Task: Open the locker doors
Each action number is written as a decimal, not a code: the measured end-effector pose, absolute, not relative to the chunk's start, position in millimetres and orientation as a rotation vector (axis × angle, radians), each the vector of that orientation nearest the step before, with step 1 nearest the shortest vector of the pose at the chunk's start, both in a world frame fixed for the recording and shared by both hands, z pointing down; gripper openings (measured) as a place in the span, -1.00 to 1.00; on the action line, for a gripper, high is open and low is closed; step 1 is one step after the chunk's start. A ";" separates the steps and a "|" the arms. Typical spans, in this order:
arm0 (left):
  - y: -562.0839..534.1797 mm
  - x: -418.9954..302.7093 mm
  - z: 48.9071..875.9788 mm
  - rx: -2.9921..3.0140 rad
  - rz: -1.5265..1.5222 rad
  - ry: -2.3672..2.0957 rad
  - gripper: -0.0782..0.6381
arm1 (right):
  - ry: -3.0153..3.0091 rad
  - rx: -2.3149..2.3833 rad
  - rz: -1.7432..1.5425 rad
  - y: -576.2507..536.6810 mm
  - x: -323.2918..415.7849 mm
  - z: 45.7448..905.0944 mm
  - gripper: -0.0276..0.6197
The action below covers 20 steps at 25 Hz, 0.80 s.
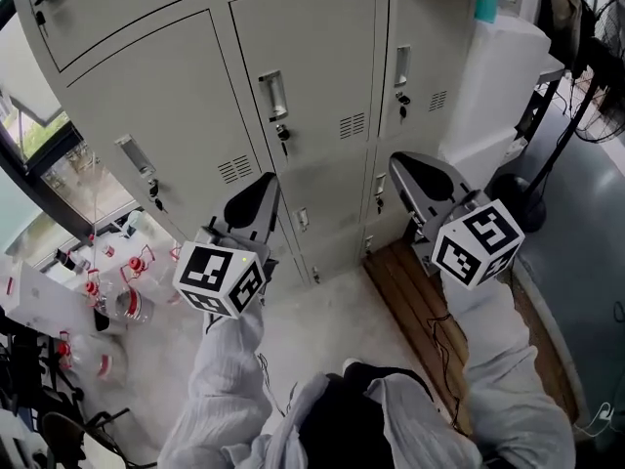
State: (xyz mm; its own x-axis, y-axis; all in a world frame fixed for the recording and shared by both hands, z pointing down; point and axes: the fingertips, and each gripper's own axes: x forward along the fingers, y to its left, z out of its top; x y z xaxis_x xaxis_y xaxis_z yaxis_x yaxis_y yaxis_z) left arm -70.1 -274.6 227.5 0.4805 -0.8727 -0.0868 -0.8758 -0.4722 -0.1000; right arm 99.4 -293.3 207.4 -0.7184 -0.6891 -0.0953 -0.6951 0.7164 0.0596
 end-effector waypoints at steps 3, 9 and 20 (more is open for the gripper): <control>-266.0 -82.0 239.4 -2.620 0.027 1.562 -0.75 | 2.853 -1.206 0.094 -286.4 90.8 224.2 -0.91; -244.3 -103.3 257.4 -2.661 0.018 1.605 -0.75 | 2.883 -1.253 0.059 -265.0 66.2 247.2 -0.91; -194.7 -111.8 316.5 -2.775 0.034 1.668 -0.75 | 2.935 -1.291 -0.074 -215.5 45.1 303.5 -0.91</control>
State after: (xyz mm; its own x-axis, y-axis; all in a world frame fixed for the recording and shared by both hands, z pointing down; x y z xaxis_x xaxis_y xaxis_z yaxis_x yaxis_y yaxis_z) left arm -111.8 -194.7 316.5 0.4700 -0.8821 0.0318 -0.8801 -0.4656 0.0931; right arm 45.1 -215.5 303.5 -0.6739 -0.7346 0.0788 -0.7376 0.6750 -0.0159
